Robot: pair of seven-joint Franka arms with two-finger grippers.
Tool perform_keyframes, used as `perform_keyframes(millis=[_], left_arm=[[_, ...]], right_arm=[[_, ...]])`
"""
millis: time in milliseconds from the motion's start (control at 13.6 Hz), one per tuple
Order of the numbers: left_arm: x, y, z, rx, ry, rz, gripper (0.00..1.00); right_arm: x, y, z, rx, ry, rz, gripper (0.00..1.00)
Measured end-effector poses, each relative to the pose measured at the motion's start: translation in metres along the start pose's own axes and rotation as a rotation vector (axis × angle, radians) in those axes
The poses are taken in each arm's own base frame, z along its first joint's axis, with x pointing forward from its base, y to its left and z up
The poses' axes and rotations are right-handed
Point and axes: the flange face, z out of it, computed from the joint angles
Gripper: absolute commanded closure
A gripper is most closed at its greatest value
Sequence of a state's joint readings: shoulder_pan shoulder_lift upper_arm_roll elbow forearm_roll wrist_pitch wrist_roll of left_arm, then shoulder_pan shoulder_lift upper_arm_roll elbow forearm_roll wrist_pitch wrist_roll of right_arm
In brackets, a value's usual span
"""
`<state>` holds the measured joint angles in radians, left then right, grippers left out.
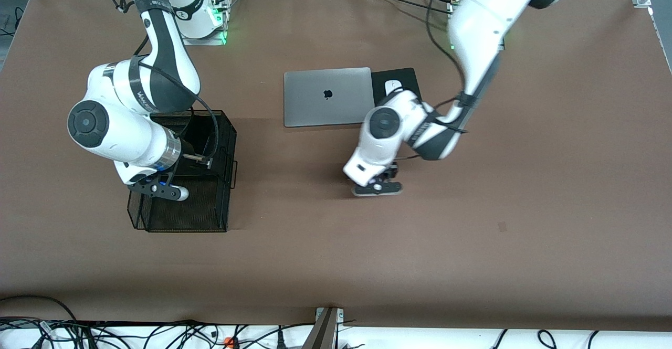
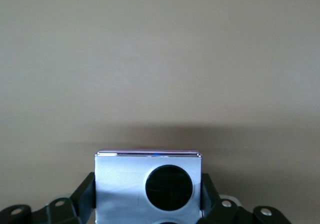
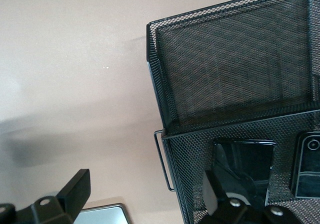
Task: Place phones with both arms
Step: 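Lower the white phone mid-table with the left gripper while the right releases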
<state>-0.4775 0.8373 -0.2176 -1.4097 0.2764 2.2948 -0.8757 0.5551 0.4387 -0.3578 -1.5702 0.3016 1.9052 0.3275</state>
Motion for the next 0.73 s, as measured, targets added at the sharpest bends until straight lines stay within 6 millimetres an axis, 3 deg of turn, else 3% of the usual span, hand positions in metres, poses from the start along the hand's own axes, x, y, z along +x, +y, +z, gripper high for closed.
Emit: perform_keyframes(millis=[147, 294, 661, 734], left_arm=[[-0.013, 0.026, 0.018, 0.037, 0.037, 0.029, 1.0], [-0.019, 0.04, 0.028, 0.044, 0.051, 0.047, 1.0], [-0.019, 0.04, 0.046, 0.054, 0.043, 0.047, 1.0], [-0.02, 0.041, 0.049, 0.054, 0.042, 0.042, 0.96]], right_arm=[[0.0, 0.0, -0.001, 0.001, 0.0, 0.001, 0.01], [0.0, 0.0, -0.001, 0.0, 0.0, 0.002, 0.01], [0.0, 0.0, -0.001, 0.0, -0.001, 0.004, 0.01], [0.0, 0.0, -0.001, 0.0, -0.001, 0.004, 0.01]])
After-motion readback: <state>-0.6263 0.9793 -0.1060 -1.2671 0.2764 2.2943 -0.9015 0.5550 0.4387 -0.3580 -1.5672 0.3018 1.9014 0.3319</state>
